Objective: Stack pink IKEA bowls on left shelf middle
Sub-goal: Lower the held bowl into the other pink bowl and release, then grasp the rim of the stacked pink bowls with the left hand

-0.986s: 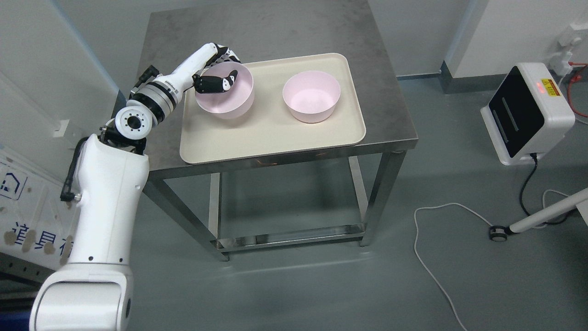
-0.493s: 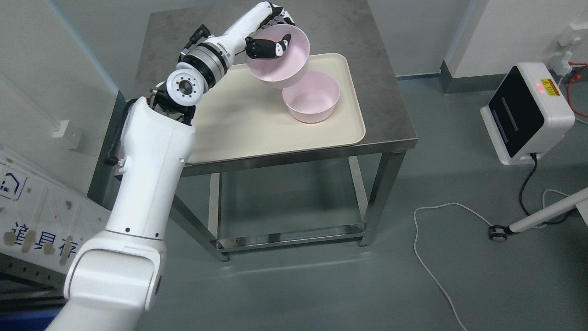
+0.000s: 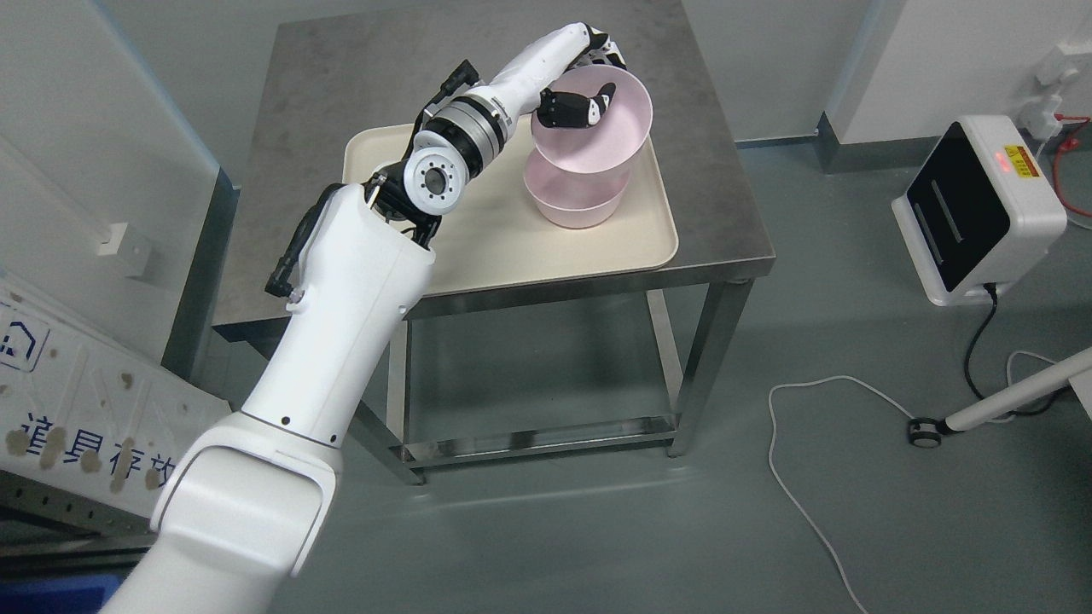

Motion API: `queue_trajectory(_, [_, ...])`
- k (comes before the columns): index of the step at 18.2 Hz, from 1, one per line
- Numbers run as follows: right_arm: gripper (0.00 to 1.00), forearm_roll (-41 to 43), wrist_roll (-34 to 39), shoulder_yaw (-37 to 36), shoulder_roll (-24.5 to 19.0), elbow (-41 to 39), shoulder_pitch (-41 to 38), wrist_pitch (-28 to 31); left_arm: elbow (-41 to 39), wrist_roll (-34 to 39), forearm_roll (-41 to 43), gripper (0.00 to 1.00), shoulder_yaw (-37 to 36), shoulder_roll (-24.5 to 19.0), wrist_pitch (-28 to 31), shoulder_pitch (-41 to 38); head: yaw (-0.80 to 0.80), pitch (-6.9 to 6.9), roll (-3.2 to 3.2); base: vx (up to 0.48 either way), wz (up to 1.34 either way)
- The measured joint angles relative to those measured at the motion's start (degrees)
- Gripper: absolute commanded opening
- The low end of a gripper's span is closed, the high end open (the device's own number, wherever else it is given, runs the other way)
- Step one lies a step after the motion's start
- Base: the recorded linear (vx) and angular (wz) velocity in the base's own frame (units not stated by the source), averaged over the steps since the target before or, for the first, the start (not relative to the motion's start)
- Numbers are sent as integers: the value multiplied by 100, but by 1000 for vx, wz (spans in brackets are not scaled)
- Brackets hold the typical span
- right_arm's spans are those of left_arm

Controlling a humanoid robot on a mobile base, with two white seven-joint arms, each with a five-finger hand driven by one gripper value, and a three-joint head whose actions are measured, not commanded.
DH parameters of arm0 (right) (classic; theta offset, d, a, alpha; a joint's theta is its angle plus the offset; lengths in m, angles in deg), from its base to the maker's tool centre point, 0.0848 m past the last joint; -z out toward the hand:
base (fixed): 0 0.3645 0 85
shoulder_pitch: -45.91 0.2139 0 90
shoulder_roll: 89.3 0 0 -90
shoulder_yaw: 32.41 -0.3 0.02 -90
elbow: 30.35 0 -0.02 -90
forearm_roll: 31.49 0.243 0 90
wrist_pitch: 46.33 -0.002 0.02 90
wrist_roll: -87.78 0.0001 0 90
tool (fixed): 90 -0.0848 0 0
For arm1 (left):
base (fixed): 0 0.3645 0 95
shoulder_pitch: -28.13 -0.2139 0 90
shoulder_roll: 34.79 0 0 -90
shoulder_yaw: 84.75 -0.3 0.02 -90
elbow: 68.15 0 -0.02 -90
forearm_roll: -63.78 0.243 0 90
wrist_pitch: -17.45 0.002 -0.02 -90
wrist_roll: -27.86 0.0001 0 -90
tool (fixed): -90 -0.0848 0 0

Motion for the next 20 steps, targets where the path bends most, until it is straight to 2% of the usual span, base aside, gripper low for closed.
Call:
queue_trajectory(7, [100, 0, 0, 0, 0, 0, 0, 0, 154, -25, 23, 4, -6, 103, 131, 11, 0, 0, 0, 0, 0])
queue_trajectory(8, [100, 0, 0, 0, 0, 0, 0, 0, 169, -29, 29, 11, 8, 112, 137, -2, 0, 0, 0, 0, 0])
queue_trajectory(11, [100, 0, 0, 0, 0, 0, 0, 0, 207, -31, 45, 70, 35, 137, 150, -57, 0, 0, 0, 0, 0])
queue_trajectory(12, [100, 0, 0, 0, 0, 0, 0, 0, 217, -17, 62, 79, 46, 143, 177, -75, 0, 0, 0, 0, 0])
queue_trajectory(13, [100, 0, 0, 0, 0, 0, 0, 0, 224, 18, 77, 86, 66, 148, 192, -95, 0, 0, 0, 0, 0])
queue_trajectory(14, [100, 0, 0, 0, 0, 0, 0, 0, 225, 70, 83, 87, 115, 154, 193, -115, 0, 0, 0, 0, 0])
queue_trajectory(17, [100, 0, 0, 0, 0, 0, 0, 0, 91, 203, -111, 87, 604, 170, 101, -185, 0, 0, 0, 0, 0])
queue_trajectory(20, [100, 0, 0, 0, 0, 0, 0, 0, -378, 139, -1192, 87, 1078, 180, -92, -512, 0, 0, 0, 0, 0])
